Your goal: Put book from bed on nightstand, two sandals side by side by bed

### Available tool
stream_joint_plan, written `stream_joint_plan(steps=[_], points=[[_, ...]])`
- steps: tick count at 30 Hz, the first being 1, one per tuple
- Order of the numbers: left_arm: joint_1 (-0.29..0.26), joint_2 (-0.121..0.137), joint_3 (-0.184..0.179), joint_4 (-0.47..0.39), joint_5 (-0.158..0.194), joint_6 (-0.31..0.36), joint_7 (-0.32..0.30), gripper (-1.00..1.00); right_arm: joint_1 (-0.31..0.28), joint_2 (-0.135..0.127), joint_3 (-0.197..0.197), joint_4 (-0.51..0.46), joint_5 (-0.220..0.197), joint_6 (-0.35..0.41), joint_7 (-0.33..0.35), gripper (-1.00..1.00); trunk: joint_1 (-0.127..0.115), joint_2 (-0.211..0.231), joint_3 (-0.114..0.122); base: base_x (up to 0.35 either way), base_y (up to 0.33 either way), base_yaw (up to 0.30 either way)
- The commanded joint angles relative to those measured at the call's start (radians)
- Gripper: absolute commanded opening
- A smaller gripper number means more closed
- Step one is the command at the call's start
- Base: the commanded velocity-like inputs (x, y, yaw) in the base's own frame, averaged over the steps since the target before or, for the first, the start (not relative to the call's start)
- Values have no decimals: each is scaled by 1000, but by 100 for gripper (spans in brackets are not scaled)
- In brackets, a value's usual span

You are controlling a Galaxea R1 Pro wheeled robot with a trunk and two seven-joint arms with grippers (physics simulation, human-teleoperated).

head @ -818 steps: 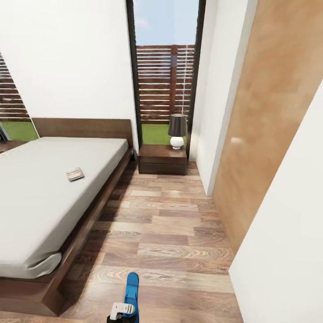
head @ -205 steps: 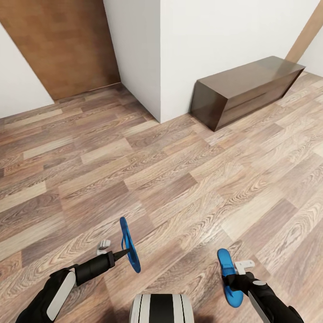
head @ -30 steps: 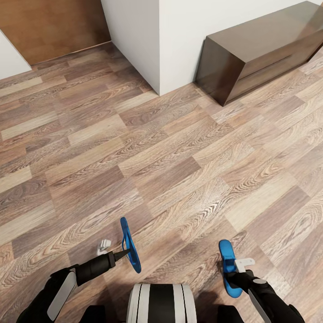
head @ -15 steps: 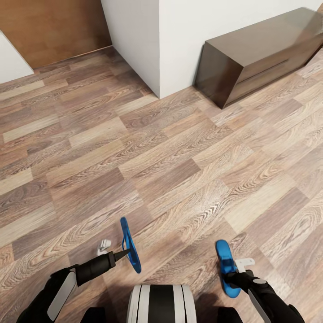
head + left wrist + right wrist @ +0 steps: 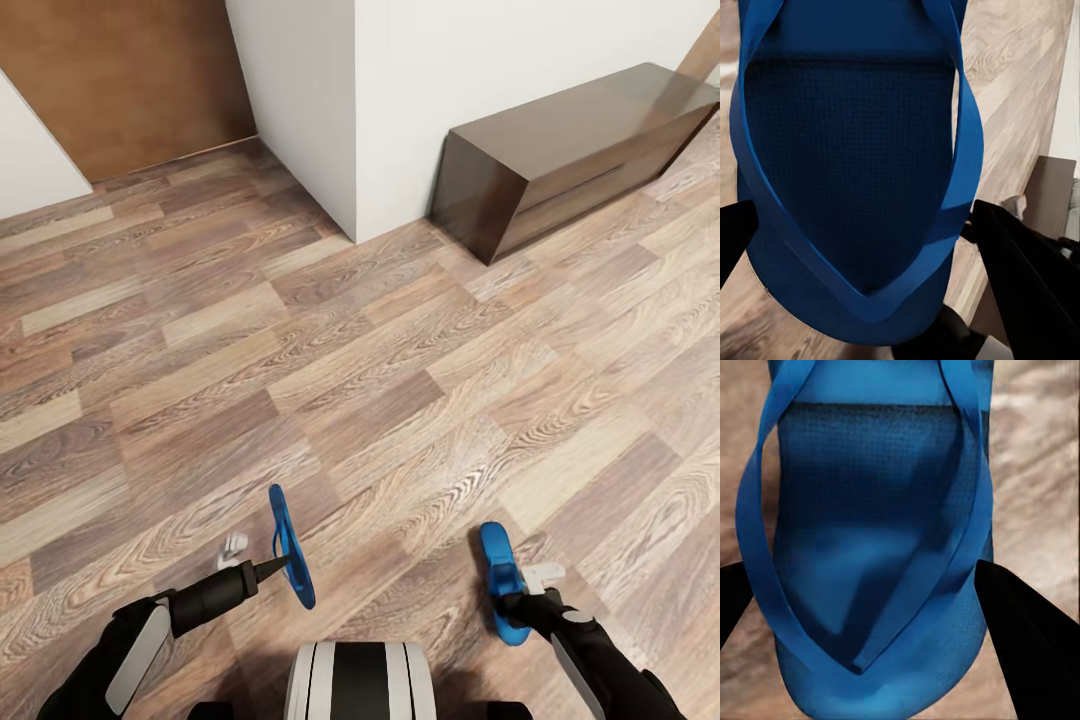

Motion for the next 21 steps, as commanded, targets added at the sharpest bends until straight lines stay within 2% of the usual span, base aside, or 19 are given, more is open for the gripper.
stream_joint_plan(steps=[1,5,7,10,11,12,14,15,16,18,19,20,21], points=[[0,0,1,0,4,6,0,-100,0,-2,2,-33,-8,6,0,-100,0,0,3,0,0,0],[0,-1,3,0,4,7,0,-100,0,-12,0,-90,-19,82,13,-100,-2,1,19,0,0,0],[0,-1,4,0,3,6,0,-100,0,-33,-8,-133,-46,127,41,-100,-3,1,27,0,0,0],[0,-1,4,1,2,6,0,-100,4,-104,-30,-197,-191,221,182,-100,-5,2,38,0,0,0],[0,-1,4,1,2,6,0,-100,4,-117,-32,-200,-217,232,208,-100,-5,2,42,0,0,0],[0,-1,3,1,3,6,0,-100,4,-142,-34,-200,-266,248,262,-100,-5,3,46,0,0,0],[0,-1,2,2,3,5,-1,-100,5,-192,-36,-154,-340,263,377,-100,-6,3,54,0,0,0],[0,-1,1,2,3,5,-1,-100,6,-213,-36,-105,-362,265,440,-100,-7,3,57,0,0,0],[1,-1,1,6,3,4,-1,-100,7,-236,-37,-15,-381,266,544,-100,-7,4,61,0,0,0],[2,0,1,29,3,2,-1,-100,7,-250,-37,95,-393,266,680,-100,-8,4,69,0,0,0],[3,0,1,39,4,2,-1,-100,7,-252,-37,117,-395,265,708,-100,-9,4,73,0,0,0],[7,1,1,82,1,-2,-1,-100,8,-255,-37,172,-398,258,771,-100,-9,5,77,0,0,0],[10,2,1,117,-1,-8,0,-100,8,-257,-37,207,-399,246,796,-100,-9,5,81,0,0,0]])
